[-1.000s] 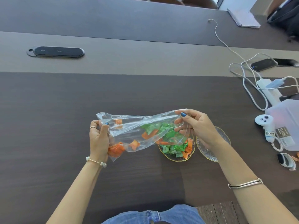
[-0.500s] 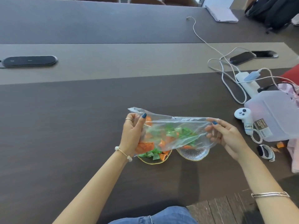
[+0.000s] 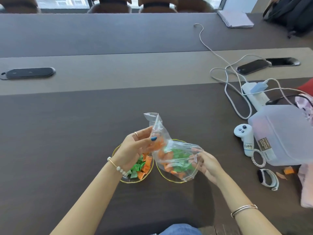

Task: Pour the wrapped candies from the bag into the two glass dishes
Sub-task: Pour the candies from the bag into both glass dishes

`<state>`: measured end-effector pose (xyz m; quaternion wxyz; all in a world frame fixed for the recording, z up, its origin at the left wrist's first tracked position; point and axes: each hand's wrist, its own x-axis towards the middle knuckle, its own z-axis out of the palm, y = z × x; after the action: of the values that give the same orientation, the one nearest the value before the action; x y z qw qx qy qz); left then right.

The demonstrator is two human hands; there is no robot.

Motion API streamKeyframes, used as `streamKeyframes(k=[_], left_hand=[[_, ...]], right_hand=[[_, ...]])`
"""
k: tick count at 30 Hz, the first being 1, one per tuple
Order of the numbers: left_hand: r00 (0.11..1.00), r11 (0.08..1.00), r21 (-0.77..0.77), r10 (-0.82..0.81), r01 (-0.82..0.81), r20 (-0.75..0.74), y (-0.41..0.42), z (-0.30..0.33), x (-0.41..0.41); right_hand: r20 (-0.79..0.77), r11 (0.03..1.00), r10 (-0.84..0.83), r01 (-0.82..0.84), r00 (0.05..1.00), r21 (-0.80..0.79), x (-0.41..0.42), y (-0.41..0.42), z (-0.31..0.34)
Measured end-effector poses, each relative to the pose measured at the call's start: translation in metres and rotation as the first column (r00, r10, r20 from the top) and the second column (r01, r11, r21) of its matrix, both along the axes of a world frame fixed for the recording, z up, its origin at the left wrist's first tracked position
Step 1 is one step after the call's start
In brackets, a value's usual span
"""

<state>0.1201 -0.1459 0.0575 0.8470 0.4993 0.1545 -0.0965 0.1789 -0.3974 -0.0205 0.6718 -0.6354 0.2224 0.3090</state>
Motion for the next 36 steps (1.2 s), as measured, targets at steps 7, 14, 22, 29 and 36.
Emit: streamKeyframes(k=[7,14,22,29,36], left_hand=[[0.966,0.863,0.466,0.250,-0.194,-0.061,-0.016,-0.016,-0.013],[0.954,0.740,0.618,0.297,-0.264,0.053,-0.026,-0.008,-0.024],[0.973,0.963,0.147,0.213,-0.224,0.089,-0.040,0.055,-0.015],[0.976,0.994,0.050,0.084,-0.096,0.199,-0.049,0.086,-0.010],[0.971,0.983,0.112,0.118,-0.143,0.209,-0.032,0.089,-0.018]], right_hand=[[0.125,0.965,0.175,-0.144,0.977,-0.221,-0.004,0.002,-0.009],[0.192,0.984,0.057,-0.023,0.980,-0.175,-0.011,0.005,-0.014],[0.203,0.991,0.020,0.007,0.979,-0.136,-0.014,0.005,-0.016],[0.171,0.999,-0.011,0.017,0.985,-0.033,-0.014,0.009,-0.006],[0.225,0.998,0.056,-0.050,0.973,-0.034,-0.012,0.015,0.003]])
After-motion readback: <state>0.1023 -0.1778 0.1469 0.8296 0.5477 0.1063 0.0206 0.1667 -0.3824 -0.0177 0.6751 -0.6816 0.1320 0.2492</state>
